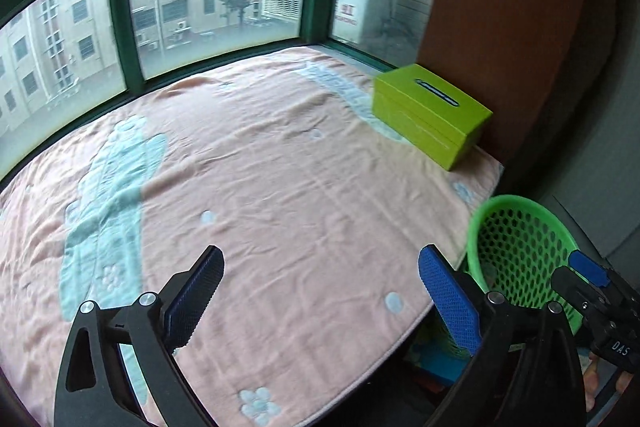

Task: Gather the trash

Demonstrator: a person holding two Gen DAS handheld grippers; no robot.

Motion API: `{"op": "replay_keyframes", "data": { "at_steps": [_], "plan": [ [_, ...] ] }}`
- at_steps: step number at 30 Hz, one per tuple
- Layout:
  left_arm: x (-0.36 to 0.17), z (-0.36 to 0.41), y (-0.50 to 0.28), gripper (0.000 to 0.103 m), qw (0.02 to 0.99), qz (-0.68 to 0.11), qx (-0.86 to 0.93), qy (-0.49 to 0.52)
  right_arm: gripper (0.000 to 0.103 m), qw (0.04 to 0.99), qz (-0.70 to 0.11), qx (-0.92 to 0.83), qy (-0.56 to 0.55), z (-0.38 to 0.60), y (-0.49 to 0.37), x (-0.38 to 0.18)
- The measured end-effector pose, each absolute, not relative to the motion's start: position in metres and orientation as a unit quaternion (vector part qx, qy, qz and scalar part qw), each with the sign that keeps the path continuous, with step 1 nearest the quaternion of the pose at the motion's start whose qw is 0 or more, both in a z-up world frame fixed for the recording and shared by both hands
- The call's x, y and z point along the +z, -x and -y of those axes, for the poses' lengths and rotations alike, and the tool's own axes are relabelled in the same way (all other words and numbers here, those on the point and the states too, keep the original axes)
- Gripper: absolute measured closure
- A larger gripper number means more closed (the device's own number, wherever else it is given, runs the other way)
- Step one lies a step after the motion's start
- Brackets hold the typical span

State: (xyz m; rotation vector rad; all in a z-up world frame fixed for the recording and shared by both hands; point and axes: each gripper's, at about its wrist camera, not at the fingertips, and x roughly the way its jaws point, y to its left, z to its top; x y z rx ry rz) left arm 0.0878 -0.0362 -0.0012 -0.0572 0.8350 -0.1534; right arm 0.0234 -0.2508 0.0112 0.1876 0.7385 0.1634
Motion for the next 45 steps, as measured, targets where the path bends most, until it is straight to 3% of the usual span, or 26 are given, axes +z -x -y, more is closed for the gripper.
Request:
{"op": "replay_keyframes", "data": {
  "at_steps": [17, 45],
  "plan": [
    [0.004, -0.022, -0.049, 0.007, 0.927, -0.374, -0.003, 0.037, 0.012, 0.925, -0.355, 0.111, -0.075, 0.205, -0.032, 0.009],
    [-0.004, -0.036, -0.03, 0.007, 0.927, -0.375, 0.026, 0.025, 0.008, 0.93, -0.344, 0.116, -0.052, 0.192, -0.028, 0.012]
  ]
}}
